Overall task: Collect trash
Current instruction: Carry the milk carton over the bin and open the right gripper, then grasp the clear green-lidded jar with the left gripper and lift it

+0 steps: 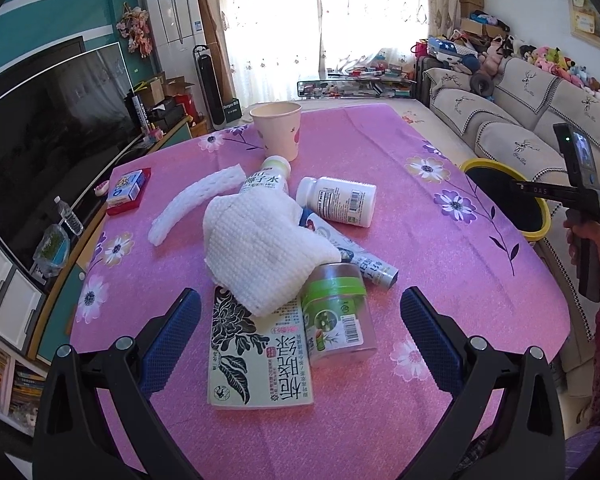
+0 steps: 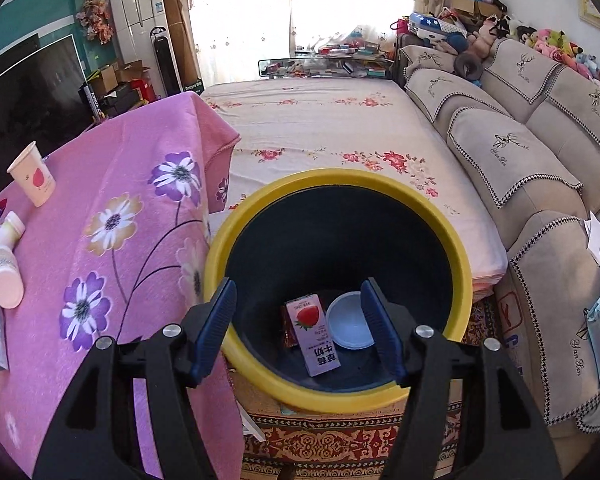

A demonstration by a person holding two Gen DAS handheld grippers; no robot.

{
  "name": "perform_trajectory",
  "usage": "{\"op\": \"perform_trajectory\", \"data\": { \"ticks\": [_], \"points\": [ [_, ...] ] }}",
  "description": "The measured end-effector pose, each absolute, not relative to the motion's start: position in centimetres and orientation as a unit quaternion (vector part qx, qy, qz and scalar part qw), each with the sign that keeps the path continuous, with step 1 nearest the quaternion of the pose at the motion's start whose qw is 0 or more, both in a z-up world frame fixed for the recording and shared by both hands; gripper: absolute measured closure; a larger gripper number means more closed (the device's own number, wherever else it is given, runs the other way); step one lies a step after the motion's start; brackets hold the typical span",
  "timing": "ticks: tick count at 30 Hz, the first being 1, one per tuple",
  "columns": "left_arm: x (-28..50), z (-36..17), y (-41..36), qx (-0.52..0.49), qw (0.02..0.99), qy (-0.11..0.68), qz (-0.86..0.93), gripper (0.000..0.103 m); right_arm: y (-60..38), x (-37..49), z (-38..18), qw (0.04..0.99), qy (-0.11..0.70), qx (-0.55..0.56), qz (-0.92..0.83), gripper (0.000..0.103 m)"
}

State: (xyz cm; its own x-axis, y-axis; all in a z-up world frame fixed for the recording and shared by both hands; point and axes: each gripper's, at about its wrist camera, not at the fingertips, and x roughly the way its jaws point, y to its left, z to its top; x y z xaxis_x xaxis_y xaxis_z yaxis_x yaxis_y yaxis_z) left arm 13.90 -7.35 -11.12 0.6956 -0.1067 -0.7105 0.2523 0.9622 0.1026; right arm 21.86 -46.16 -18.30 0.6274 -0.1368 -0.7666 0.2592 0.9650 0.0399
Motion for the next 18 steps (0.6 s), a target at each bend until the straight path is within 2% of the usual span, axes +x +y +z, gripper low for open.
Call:
{"op": "perform_trajectory", "data": {
  "ticks": [7,13,18],
  "points": [
    [13.8,-12.0,-5.4,0.076,0.911,0.395,-0.091,0.005,-43.8,21.3,-17.4,0.903,0.416,0.065,-0.084,0.041],
    [13.5,-12.6,-7.5,0.067,0.902,0.403,-0.138,0.006,-42.4,21.5,-16.6,0.907,0.41,0.056,-0.074,0.041],
    [14.9,-14.4,-9.1,0.064,0.883,0.437,-0.158,0.02,-41.9,21.6,-16.6,0.908,0.411,0.053,-0.068,0.041]
  ]
}}
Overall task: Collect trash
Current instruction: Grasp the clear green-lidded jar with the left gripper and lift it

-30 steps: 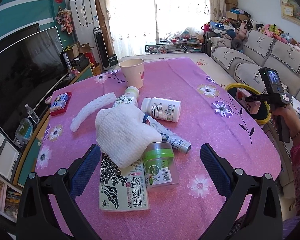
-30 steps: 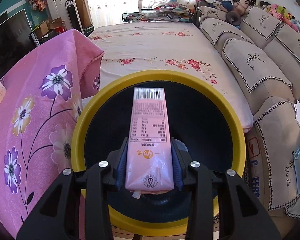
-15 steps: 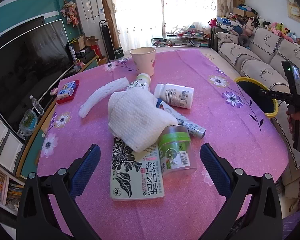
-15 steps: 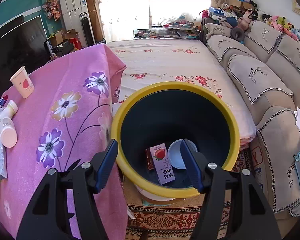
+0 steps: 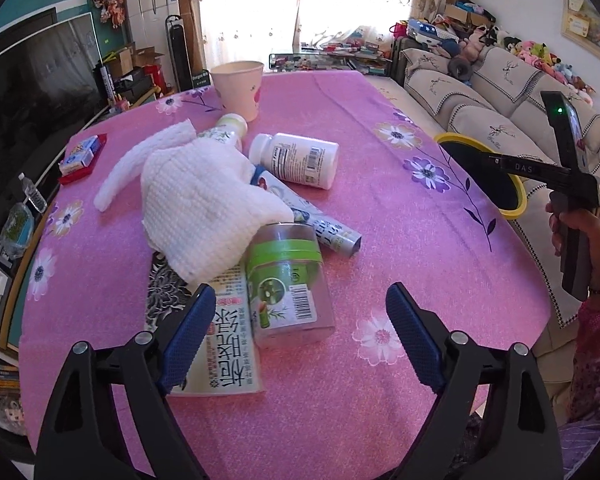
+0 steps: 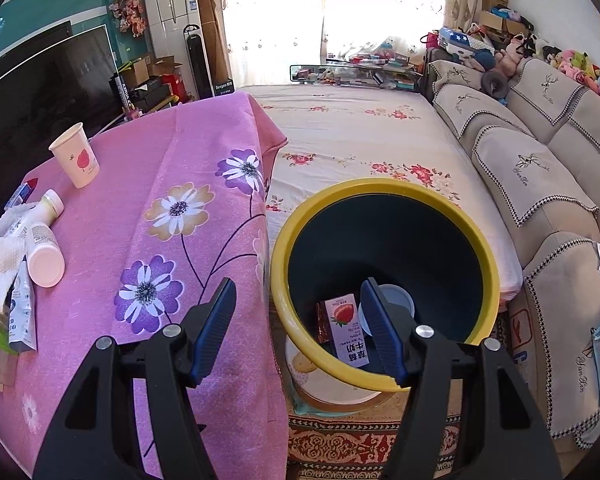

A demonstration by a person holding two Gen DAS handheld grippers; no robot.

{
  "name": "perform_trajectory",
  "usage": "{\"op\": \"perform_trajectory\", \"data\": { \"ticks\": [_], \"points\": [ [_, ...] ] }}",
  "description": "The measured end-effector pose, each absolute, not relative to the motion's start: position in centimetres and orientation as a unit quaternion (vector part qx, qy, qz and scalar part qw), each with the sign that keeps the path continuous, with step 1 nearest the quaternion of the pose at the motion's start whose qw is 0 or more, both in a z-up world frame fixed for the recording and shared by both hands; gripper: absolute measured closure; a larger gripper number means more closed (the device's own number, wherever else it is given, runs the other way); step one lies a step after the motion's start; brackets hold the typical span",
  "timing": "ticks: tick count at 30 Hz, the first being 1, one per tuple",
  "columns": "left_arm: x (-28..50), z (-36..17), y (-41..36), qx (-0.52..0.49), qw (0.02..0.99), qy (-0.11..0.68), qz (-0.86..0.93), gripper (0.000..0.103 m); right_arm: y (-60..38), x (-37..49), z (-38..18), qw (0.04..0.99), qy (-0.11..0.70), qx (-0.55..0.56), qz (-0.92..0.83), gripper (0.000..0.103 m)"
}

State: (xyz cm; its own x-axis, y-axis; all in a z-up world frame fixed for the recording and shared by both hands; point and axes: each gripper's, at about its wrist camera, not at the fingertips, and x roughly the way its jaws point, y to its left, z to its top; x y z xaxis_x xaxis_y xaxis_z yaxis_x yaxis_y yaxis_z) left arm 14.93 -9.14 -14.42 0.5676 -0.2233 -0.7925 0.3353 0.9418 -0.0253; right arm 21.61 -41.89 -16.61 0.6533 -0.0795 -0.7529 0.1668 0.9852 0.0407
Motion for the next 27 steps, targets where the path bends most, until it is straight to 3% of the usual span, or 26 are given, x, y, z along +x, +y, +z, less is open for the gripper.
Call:
{"op": "perform_trajectory", "data": {
  "ticks": [9,22,25,27],
  "points": [
    [16.2,-15.9,-10.1,0.06,0.875,0.454,-0.158,0.031,-42.0,21.9,-17.2,0.906,0.415,0.059,-0.065,0.041],
    [17.3,-16.9,-11.5,0.1,0.876,0.451,-0.136,0.031,-42.5,22.0,-17.8,0.903,0.421,0.065,-0.059,0.041],
    [17.4,-17.6,-12.2,0.128,0.878,0.446,-0.116,0.036,-42.4,21.9,-18.0,0.903,0.422,0.064,-0.058,0.041],
    [17.4,-17.8,-12.4,0.145,0.881,0.438,-0.105,0.045,-42.4,21.8,-18.1,0.902,0.422,0.065,-0.056,0.041]
  ]
}}
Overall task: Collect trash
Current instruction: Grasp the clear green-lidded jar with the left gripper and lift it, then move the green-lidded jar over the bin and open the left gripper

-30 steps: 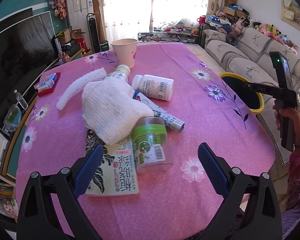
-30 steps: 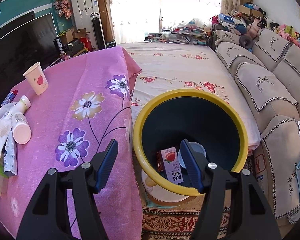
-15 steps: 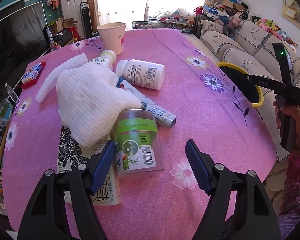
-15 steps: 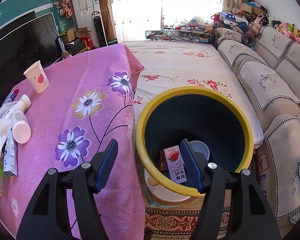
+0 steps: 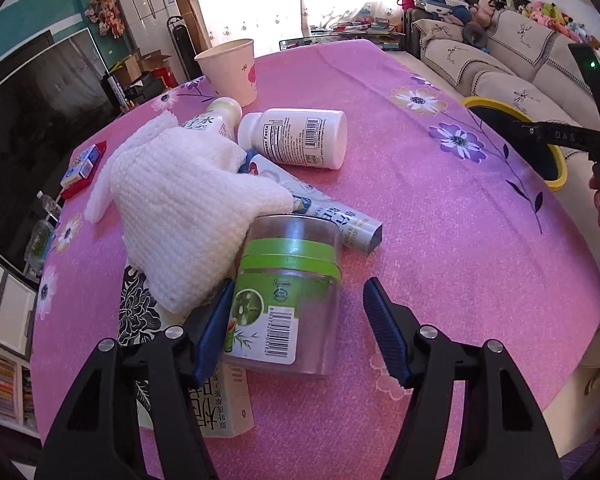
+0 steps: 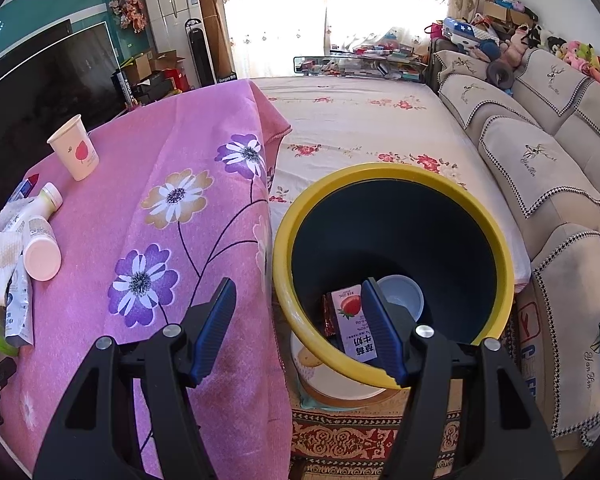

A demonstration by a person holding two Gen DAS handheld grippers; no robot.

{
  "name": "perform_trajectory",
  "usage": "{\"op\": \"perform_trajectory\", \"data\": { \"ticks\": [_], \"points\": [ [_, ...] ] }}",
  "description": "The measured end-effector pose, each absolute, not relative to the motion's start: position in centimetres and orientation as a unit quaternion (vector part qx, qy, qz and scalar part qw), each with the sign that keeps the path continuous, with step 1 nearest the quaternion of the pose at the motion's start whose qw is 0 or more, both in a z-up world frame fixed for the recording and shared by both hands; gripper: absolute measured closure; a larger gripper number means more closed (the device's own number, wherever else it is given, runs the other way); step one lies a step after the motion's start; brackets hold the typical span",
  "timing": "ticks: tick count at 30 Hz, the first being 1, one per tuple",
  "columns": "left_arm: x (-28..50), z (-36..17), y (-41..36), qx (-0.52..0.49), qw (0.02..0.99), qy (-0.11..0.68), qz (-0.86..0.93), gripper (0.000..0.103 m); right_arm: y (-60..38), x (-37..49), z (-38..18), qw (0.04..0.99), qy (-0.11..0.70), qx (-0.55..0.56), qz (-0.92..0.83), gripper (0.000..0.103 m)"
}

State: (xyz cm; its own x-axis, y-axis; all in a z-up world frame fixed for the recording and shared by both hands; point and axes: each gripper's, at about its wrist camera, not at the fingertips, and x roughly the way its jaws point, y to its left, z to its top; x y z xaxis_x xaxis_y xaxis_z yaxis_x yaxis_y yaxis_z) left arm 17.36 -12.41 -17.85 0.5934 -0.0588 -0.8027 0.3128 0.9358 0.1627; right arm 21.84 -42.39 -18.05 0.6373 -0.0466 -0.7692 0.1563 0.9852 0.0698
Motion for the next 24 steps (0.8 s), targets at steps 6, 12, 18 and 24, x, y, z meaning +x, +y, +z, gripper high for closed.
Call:
{"op": "perform_trajectory", "data": {
  "ticks": [6,12,18,24],
  "points": [
    [17.6,-17.5,-11.5,0.114,0.876,0.451,-0.125,0.051,-42.6,21.4,-17.8,0.905,0.415,0.072,-0.053,0.041],
    [15.8,-15.6,-12.4,0.103,0.874,0.443,-0.169,0.051,-43.2,20.0,-16.9,0.911,0.401,0.085,-0.051,0.041],
    [15.7,-12.6,-16.6,0.115,0.873,0.415,-0.229,0.051,-44.6,18.0,-15.3,0.917,0.384,0.081,-0.068,0.041],
    [18.3,-10.9,-24.5,0.127,0.864,0.389,-0.294,0.051,-47.6,15.2,-13.8,0.92,0.368,0.072,-0.115,0.041]
  ]
}}
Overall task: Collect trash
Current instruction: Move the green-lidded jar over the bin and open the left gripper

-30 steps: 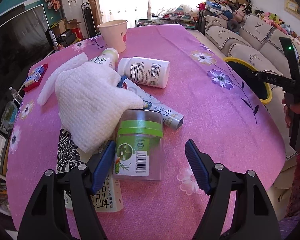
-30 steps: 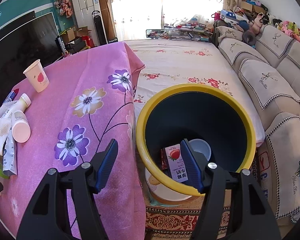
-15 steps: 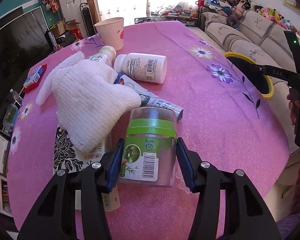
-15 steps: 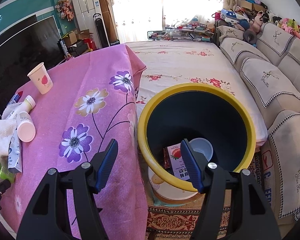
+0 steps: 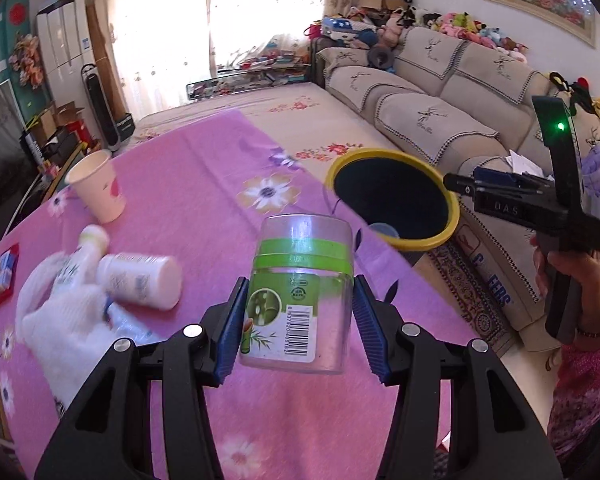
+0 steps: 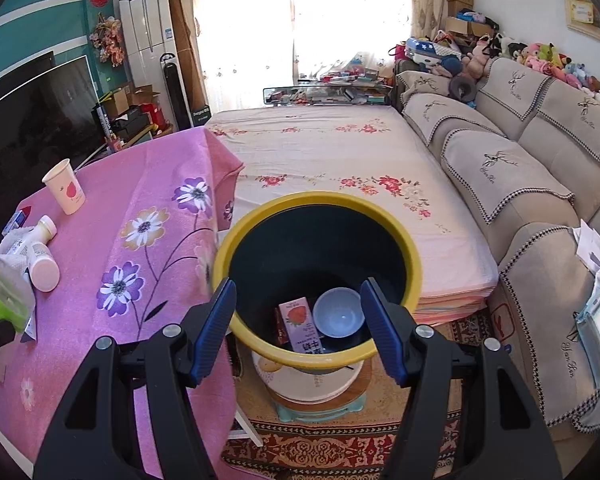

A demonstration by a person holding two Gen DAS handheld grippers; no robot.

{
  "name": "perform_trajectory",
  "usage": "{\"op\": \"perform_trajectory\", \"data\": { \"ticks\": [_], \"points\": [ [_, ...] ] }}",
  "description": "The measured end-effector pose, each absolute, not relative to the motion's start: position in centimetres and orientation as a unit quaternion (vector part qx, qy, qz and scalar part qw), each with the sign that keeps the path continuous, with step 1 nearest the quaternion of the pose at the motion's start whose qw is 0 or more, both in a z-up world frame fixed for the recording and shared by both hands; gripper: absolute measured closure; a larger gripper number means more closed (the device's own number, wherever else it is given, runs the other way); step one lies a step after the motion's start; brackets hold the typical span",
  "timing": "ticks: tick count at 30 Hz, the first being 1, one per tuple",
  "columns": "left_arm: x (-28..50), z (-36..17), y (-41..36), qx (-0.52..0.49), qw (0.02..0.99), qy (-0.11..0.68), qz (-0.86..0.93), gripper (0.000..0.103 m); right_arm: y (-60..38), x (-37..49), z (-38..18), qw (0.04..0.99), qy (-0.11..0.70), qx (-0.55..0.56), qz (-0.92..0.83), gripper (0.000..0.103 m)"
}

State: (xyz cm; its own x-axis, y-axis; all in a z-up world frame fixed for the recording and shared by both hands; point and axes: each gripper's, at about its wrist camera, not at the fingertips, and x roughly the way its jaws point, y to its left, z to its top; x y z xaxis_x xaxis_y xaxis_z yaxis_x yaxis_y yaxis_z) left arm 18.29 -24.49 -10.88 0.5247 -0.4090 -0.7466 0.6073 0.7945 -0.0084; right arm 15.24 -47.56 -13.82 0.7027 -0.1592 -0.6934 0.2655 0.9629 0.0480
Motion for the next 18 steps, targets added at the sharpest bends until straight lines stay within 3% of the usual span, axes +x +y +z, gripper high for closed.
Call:
{"op": "perform_trajectory", "data": {
  "ticks": [7,18],
  "points": [
    [23.1,-11.0,-35.2,0.14,0.847,0.384,-0.339,0.051,-52.2,12.2,-14.0,0.913,0.362,0.092,-0.163,0.041],
    [30.6,-17.2,-47.3,0.181,0.825,0.428,-0.322,0.051,-56.5,10.7,-16.2,0.899,0.375,0.124,-0.19,0.041]
  ]
}}
